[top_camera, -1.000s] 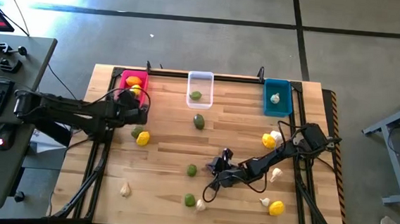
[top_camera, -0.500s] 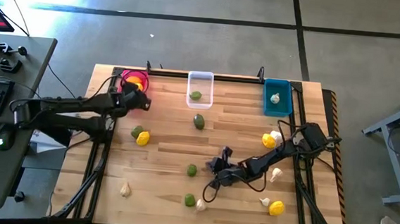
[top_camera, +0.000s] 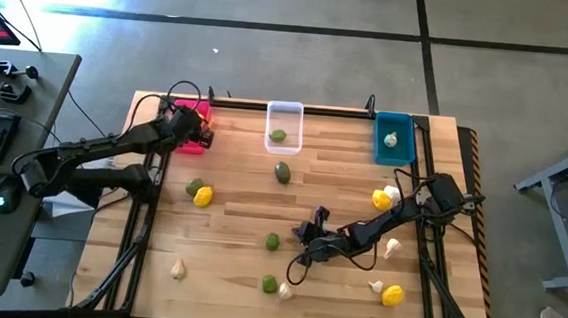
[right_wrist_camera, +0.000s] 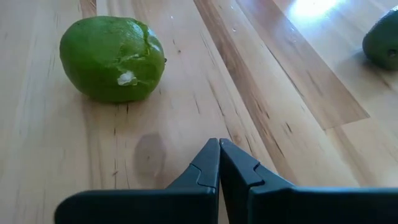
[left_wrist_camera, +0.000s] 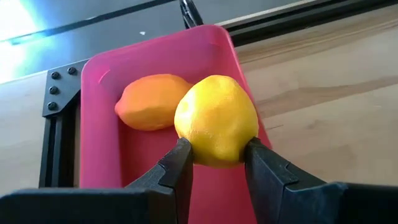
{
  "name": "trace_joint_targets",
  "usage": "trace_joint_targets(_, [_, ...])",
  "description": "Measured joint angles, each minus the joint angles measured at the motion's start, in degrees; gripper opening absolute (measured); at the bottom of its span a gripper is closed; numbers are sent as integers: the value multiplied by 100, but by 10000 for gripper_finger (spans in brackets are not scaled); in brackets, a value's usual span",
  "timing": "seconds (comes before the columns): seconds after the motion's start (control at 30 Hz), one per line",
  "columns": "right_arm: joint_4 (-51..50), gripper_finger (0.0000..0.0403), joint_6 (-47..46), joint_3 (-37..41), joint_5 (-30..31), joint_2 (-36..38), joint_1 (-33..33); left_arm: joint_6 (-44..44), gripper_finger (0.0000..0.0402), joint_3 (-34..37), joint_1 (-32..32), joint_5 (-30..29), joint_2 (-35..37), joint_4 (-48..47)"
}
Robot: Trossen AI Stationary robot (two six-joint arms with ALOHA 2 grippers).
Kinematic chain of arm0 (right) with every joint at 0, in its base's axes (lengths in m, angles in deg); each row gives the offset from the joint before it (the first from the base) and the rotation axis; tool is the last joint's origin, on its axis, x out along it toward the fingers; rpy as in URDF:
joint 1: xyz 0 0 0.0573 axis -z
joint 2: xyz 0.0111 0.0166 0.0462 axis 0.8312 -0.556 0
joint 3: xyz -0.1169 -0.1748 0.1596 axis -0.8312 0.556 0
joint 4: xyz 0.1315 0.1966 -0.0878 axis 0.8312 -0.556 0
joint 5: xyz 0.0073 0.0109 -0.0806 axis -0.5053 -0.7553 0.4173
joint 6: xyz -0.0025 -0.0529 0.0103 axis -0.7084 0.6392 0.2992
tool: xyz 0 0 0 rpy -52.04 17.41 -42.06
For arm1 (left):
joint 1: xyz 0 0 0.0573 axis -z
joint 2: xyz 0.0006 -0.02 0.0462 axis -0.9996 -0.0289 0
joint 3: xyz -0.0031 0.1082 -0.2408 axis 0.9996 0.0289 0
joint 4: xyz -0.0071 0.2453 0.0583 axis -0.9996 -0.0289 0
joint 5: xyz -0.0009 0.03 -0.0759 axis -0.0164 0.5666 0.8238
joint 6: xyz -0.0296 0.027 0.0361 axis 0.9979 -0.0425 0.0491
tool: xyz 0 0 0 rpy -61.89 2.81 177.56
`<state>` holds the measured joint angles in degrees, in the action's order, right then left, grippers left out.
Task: Sort produce into baskets
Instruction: Put the lemon into the pink bin
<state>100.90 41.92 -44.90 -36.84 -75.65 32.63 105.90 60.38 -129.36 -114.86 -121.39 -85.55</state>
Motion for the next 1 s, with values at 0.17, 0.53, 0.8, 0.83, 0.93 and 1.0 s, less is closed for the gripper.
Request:
trace_joint_targets(0.17, [0,0,0,0,-2,0,0,-249,101,4,-233,297,0,35])
trace_joint_targets(0.53, [52,0,-4,0,5,-1,0,-595,101,165,-656,929,0,375])
trace_joint_targets(0.8, [55,0,-46,0,9,-2,0,-645,104,657,-931,1451,-4,1215])
trace_joint_targets(0.83, [55,0,-47,0,9,-2,0,-655,107,664,-929,1446,-4,1217])
trace_joint_targets(0.93, [56,0,-48,0,9,-2,0,-809,120,664,-929,1430,-4,1211])
trace_joint_targets(1.0, [77,0,-48,0,9,-2,0,-970,131,664,-929,1425,-2,1211])
